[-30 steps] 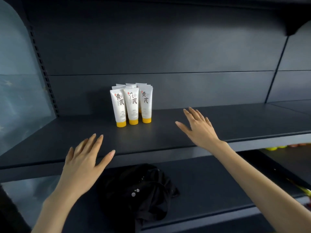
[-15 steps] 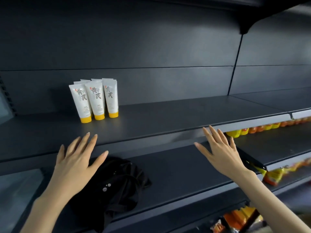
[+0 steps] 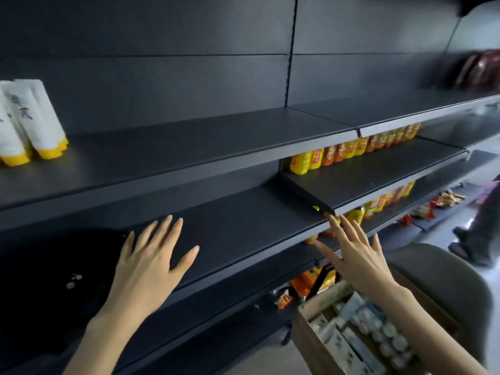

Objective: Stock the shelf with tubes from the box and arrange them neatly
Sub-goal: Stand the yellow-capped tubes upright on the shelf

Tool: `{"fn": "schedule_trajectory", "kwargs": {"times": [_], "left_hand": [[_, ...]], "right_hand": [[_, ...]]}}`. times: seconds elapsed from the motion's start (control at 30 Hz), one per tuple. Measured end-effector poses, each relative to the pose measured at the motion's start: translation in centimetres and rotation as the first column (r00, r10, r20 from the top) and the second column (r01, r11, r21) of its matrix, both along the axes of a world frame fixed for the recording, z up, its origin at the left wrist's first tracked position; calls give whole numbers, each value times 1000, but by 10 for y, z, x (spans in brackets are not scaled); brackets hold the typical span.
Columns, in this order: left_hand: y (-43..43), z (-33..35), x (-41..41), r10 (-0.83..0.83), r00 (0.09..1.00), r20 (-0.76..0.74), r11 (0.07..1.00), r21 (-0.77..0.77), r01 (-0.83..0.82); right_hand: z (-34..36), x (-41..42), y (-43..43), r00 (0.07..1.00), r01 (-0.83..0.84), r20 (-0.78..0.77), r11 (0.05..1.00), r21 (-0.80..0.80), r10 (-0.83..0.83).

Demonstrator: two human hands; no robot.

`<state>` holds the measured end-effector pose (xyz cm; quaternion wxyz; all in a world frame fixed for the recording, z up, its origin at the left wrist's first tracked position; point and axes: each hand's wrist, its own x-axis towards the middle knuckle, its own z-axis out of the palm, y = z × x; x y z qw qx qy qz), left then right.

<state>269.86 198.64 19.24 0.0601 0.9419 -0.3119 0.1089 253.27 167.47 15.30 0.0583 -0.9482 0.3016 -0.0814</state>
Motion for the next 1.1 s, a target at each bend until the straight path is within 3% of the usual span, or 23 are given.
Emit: {"fn": "schedule_trajectory", "kwargs": {"times": [0.27,0.5,0.83,1.1], "left_hand": [[-89,-43,-8,-120,988,-96,981,145,133],[-159,-85,12,-273,940,-203,920,231,317],[-244,-168,33,-481,790,-380,740,307,598],[-292,-225,31,-529,679,-509,635,293,715]], "right_hand": [[-56,-85,-44,972,211,-133,969,125,-194],[-110,-128,-49,877,468,-239,854,226,-417],[-178,-128,-41,738,665,-341,713,224,-582],[-236,-107,-46,672,740,-360,590,323,-647]]}}
